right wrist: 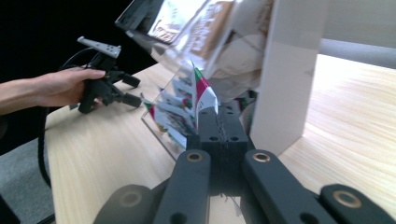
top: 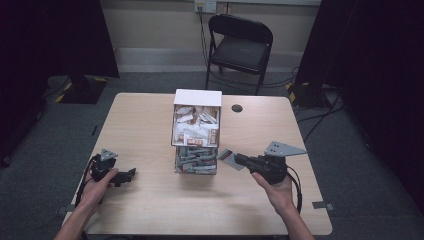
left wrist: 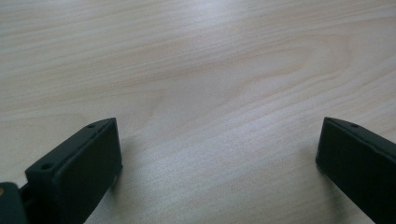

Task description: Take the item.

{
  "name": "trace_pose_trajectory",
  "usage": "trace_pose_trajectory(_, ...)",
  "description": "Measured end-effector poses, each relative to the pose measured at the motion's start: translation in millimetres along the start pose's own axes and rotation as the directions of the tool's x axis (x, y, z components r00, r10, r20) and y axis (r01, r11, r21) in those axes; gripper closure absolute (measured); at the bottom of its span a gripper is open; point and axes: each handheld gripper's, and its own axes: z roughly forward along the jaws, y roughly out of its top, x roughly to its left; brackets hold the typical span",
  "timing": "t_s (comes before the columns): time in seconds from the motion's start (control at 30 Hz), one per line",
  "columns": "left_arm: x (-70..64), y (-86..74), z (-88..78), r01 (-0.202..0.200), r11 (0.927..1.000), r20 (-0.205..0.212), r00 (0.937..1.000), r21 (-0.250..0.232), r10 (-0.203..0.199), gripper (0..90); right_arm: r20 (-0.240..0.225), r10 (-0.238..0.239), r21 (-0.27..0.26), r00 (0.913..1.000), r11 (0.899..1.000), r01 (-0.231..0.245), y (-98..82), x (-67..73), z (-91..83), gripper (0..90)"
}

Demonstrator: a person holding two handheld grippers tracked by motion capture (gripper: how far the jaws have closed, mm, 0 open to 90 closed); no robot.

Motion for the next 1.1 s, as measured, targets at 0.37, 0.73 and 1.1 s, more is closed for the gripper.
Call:
trace_pose_trajectory(0.37, 0.2, 0.1, -0.1, -0.003, 1.0000, 0.000, 1.0000, 0.002, 0.003, 0.0, 0.060, 0.008, -0.018, 0.9982, 1.000, -0.007, 4.0, -20.1, -10.9, 90.0)
trace_pose_trajectory(0.73, 0.0, 0.0, 0.0, 0.000, 1.0000, 0.000, 1.0000, 0.000, 0.000, 0.0, 0.109, 0.001, 0.004, 0.9940, 1.000, -0.002, 12.7, -38.6, 0.0, 90.0)
trace_pose_trajectory(1.1, 0.2, 0.1, -0.1, -0.003, 1.0000, 0.000, 1.0000, 0.003, 0.003, 0.0, 0.143, 0.036, 0.043, 0.9890, 0.998, -0.043, 7.7, -62.8, 21.3, 90.0)
